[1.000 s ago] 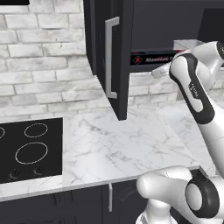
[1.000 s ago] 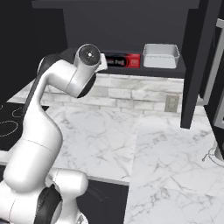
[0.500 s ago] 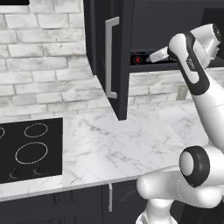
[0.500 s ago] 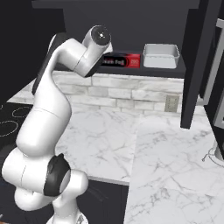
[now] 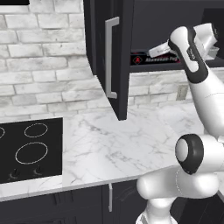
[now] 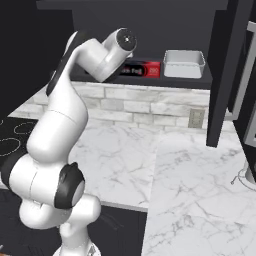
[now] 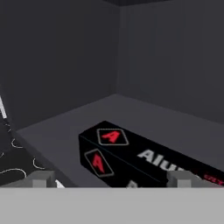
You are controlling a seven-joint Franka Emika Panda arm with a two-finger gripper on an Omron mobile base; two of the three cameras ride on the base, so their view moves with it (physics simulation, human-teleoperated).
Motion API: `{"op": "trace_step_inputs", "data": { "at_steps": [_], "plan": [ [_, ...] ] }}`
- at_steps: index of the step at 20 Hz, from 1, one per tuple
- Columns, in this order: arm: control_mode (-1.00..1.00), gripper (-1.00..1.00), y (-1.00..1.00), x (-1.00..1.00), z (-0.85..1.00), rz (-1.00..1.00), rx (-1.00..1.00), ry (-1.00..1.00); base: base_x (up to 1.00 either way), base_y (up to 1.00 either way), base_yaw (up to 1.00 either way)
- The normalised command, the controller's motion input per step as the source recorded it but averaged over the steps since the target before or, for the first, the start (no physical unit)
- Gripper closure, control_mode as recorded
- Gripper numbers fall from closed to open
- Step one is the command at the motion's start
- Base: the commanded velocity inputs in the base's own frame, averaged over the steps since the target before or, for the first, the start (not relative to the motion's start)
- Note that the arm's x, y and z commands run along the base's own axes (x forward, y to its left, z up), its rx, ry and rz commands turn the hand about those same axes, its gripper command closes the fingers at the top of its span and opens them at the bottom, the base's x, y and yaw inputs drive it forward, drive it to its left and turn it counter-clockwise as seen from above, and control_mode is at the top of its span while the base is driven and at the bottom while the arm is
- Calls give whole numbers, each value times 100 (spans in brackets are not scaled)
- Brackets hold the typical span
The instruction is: Retrieve the tupperware and aluminum foil from the cabinet and place them on the dining counter near the plate with cucumber and broccoli to prepare for storing leftovers.
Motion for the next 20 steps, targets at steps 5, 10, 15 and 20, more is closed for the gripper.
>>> {"op": "trace_step_inputs", "data": {
  "at_steps": [5,10,15,20],
  "plan": [
    [-100,-100,0,37,-14,20,1,-4,0,0,0],
    [-100,-100,0,32,-2,23,0,0,0,0,0],
    [-100,-100,2,27,0,22,-1,0,0,0,0],
    [-100,-100,1,17,0,22,-4,0,0,0,0]
  ]
}}
